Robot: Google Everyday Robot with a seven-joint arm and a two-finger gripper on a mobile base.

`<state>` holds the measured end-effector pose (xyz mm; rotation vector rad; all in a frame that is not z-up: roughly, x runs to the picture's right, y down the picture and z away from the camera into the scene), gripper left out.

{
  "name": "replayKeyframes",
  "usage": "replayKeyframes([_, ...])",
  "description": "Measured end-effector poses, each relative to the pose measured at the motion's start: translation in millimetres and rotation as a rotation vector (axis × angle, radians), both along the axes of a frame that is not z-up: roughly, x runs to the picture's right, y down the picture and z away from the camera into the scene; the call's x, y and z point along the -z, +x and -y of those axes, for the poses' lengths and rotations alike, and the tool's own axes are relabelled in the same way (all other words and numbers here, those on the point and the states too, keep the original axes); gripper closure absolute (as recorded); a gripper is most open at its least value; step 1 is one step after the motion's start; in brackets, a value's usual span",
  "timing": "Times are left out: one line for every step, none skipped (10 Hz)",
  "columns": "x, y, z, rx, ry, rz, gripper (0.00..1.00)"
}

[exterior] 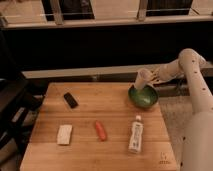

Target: Place the ceramic cup in the ceramic bowl

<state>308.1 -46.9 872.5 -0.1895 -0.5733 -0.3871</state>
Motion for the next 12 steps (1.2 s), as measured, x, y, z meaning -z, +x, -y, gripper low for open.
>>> replayKeyframes([-0.4,0.5,-1.2,0.004,-0.001,-0.001,0.89])
replayKeyframes([0.7,0.1,-2.9,0.029,-0.001,-0.014,0.8])
replayKeyframes([2.7,1.1,-5.0,0.074,-0.001,-0.029,0.72])
replayKeyframes([4.7,1.6,-7.9,0.156,0.003,-0.049,0.59])
replayKeyframes([5.1,1.6,-8.7,0.183,0.003,-0.062,0.51])
replayKeyframes([5.5,5.0,-11.3,0.204,-0.005,-0.081,0.41])
replayKeyframes([5.1,9.0,-14.1,0.211,-0.013,-0.093,0.32])
replayKeyframes([4.2,11.4,-16.7,0.22,-0.024,-0.101,0.22])
replayKeyframes([2.4,11.0,-18.5,0.225,-0.032,-0.102,0.2])
replayKeyframes([1.0,9.4,-19.3,0.234,-0.039,-0.098,0.2])
replayKeyframes([0.5,9.1,-19.9,0.233,-0.044,-0.09,0.25])
replayKeyframes([0.2,8.2,-16.0,0.221,-0.028,-0.08,0.33])
